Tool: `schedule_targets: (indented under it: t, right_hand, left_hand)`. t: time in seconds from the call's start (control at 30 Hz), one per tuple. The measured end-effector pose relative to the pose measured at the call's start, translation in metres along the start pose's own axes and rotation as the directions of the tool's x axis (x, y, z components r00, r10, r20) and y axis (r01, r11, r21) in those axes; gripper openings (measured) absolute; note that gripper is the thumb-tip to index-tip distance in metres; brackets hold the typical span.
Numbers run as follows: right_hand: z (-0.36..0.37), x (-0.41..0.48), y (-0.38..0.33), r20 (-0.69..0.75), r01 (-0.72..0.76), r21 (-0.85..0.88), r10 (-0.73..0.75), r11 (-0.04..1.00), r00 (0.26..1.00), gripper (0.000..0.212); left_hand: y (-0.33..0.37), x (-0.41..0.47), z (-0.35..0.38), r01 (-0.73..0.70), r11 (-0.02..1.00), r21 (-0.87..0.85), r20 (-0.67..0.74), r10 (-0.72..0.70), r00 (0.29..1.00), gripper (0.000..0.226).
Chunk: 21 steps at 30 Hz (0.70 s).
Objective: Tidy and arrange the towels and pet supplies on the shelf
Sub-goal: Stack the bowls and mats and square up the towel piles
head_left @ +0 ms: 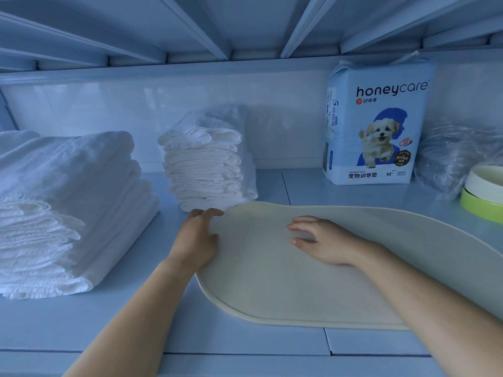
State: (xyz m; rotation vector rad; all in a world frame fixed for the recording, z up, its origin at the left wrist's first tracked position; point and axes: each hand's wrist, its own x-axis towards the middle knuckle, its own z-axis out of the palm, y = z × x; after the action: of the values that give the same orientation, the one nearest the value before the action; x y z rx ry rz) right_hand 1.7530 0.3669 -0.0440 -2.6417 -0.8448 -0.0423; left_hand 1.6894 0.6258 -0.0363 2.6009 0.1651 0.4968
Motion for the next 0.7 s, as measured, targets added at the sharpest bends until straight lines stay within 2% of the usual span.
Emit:
schedule_targets:
  t: [0.37, 0.47, 0.53, 0.7]
  right_hand:
    - [0.001, -0.002, 0.002, -0.007, 0.001, 0.016, -0.001, 1.0, 1.0, 0.044]
    - [0.001, -0.004, 0.001, -0.035, 0.006, 0.022, -0.005, 1.0, 0.999, 0.042]
    - [-0.002, -0.003, -0.002, -0.073, 0.023, 0.015, -0.022, 1.0, 0.997, 0.042]
    - [-0.017, 0.006, -0.015, -0.167, 0.085, -0.025, -0.088, 0.996, 0.982, 0.04]
  left_hand:
    - [0.002, -0.003, -0.006, 0.118, 0.99, -0.083, 0.014, -0.117, 0.993, 0.051]
    - [0.012, -0.003, -0.012, 0.065, 0.981, -0.18, -0.039, -0.073, 0.997, 0.051]
    - [0.023, -0.003, -0.016, 0.02, 0.966, -0.256, -0.023, -0.027, 0.999, 0.056]
    - [0.042, -0.008, -0.016, -0.093, 0.96, -0.266, 0.039, 0.107, 0.993, 0.065]
